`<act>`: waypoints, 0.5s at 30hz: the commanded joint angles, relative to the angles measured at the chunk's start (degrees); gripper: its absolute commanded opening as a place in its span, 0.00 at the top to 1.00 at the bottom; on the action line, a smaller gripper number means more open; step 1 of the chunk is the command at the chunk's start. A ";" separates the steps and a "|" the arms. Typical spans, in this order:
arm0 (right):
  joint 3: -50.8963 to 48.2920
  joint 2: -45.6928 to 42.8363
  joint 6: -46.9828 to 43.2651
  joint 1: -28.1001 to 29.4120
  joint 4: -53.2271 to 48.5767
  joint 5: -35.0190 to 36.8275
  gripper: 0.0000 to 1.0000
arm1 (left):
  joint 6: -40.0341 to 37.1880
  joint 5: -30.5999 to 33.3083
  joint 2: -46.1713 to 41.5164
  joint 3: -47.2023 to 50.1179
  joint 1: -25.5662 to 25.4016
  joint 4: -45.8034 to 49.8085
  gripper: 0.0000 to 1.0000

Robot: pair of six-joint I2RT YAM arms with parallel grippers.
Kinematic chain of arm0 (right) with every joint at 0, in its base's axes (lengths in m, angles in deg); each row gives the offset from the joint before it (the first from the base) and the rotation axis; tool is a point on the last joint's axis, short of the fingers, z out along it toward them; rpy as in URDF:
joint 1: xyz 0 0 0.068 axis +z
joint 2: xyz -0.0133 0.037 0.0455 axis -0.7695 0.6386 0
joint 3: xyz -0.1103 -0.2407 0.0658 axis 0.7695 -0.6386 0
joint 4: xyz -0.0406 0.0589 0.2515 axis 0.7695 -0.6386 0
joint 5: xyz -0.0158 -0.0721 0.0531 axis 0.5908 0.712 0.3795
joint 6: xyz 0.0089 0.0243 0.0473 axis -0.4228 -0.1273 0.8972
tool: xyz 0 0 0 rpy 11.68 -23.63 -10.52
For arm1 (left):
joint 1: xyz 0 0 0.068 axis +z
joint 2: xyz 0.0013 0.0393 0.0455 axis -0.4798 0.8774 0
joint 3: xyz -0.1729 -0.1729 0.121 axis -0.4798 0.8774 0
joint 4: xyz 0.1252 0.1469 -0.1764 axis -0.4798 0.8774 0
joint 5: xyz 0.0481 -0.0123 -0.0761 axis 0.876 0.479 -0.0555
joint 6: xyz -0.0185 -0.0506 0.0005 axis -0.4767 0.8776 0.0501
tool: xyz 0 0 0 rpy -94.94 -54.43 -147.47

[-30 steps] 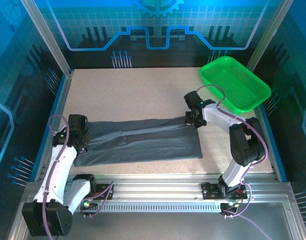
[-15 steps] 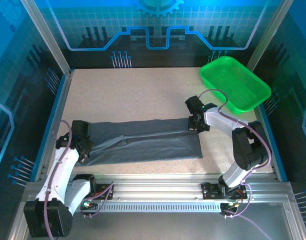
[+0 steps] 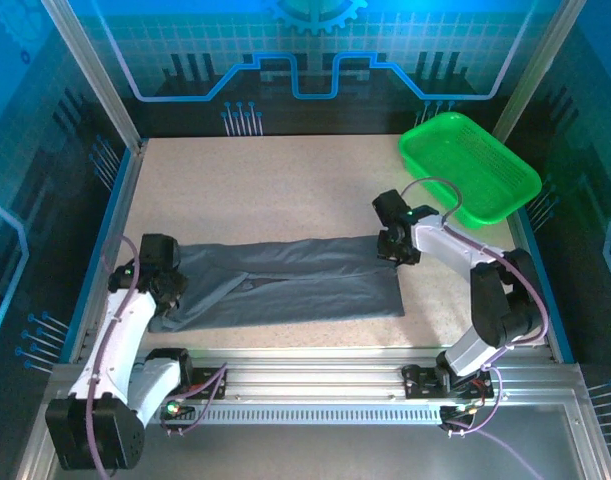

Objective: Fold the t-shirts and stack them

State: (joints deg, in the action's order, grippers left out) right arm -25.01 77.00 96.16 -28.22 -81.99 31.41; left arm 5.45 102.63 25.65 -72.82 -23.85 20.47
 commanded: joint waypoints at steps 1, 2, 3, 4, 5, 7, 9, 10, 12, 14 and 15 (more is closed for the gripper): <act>2.91 0.04 1.73 0.05 0.05 -3.97 0.59 | -2.25 -0.84 4.14 -6.61 0.32 -3.78 0.59; 3.44 0.99 1.41 0.11 0.94 -5.39 0.62 | -3.12 -1.70 6.00 -7.57 0.64 -5.93 0.59; 4.49 2.41 1.02 0.29 1.57 -6.50 0.68 | -4.02 -3.16 8.46 -8.80 1.46 -8.20 0.60; 5.62 4.06 0.57 0.78 1.74 -6.95 0.73 | -4.47 -4.78 10.96 -9.61 2.21 -10.33 0.62; 7.16 6.08 -0.01 1.25 1.65 -7.28 0.80 | -5.09 -7.43 13.88 -10.33 3.29 -13.49 0.63; 9.87 10.22 -0.25 1.64 1.33 -8.49 0.87 | -5.49 -12.80 20.26 -11.18 5.04 -20.47 0.65; 12.29 13.80 0.09 1.51 0.30 -9.80 0.89 | -5.20 -15.81 27.45 -13.46 6.11 -23.01 0.68; 13.19 14.97 0.19 1.46 -0.22 -9.77 0.89 | -5.11 -16.52 30.26 -14.38 6.37 -23.24 0.69; 15.89 18.46 0.65 0.69 -2.37 -10.10 0.87 | -4.86 -18.09 36.96 -16.49 7.22 -23.44 0.75; 18.02 21.55 1.05 -0.35 -4.71 -10.72 0.85 | -5.14 -18.58 41.42 -17.59 8.19 -22.73 0.77; 19.40 23.41 1.27 -1.11 -6.23 -10.88 0.84 | -5.76 -17.89 43.48 -18.50 8.80 -21.16 0.78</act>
State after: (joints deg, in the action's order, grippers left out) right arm -8.77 96.94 96.51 -27.77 -82.67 22.38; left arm 1.01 88.01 65.15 -89.00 -16.81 -1.59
